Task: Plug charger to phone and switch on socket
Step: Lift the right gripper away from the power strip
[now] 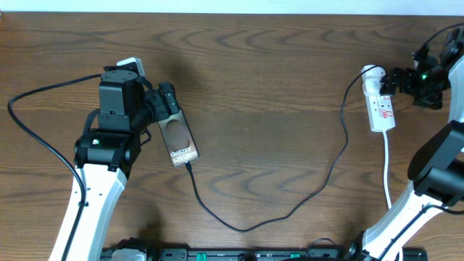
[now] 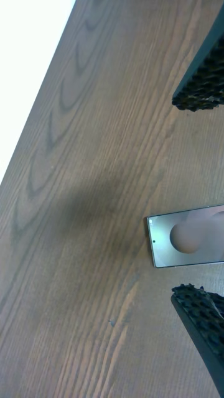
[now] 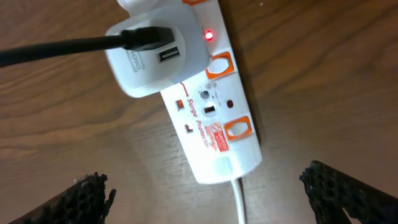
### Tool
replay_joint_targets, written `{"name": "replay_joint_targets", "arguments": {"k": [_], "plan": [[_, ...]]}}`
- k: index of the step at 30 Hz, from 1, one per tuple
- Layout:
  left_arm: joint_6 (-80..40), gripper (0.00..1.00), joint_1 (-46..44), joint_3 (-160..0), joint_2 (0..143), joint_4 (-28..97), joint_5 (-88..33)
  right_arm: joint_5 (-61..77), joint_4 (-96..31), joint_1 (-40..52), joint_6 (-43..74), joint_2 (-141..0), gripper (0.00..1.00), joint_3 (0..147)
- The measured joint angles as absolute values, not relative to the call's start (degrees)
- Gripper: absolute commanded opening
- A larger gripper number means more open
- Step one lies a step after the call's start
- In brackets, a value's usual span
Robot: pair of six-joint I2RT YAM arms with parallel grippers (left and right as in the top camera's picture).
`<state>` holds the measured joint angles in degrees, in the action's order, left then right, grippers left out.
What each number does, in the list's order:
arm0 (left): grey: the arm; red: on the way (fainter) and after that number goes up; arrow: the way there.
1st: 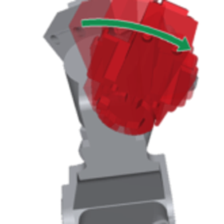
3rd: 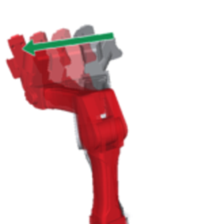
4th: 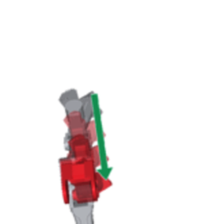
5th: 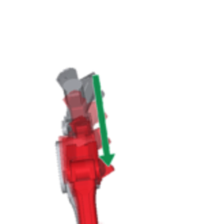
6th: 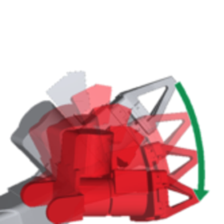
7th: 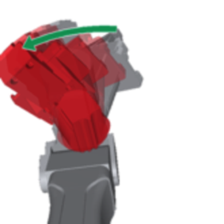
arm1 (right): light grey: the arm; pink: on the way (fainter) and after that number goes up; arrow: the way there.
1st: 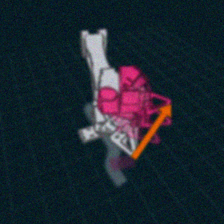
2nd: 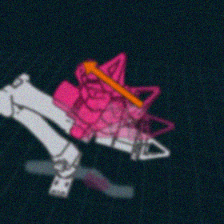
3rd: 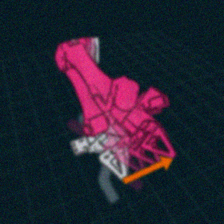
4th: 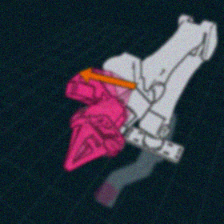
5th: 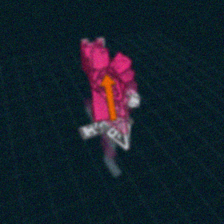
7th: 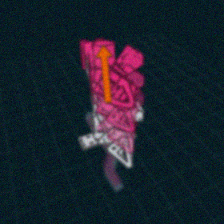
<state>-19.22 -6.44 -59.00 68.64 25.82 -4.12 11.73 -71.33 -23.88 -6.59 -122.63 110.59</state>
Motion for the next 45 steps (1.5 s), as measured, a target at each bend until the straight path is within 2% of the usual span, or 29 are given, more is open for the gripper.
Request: {"name": "replay_joint_targets", "arguments": {"k": [12,23,31,45], "plan": [[-19.2,0.91,-6.4,-59.0,68.6,26.8,-4.1,10.6,-83.6,-23.9,-2.5,-122.7,0.99,127.5],[-19.2,0.91,-6.4,-59.0,68.6,26.8,-4.1,13.8,-89.3,-23.9,2.4,-122.7,0.99,139.9],[-19.2,0.91,-6.4,-59.0,68.6,26.8,-4.1,20.6,-89.3,-23.9,2.9,-122.7,0.99,141.4],[-19.2,0.91,-6.4,-59.0,68.6,26.8,-4.1,21.9,-89.4,-23.9,3.0,-122.7,0.99,141.4]]}}
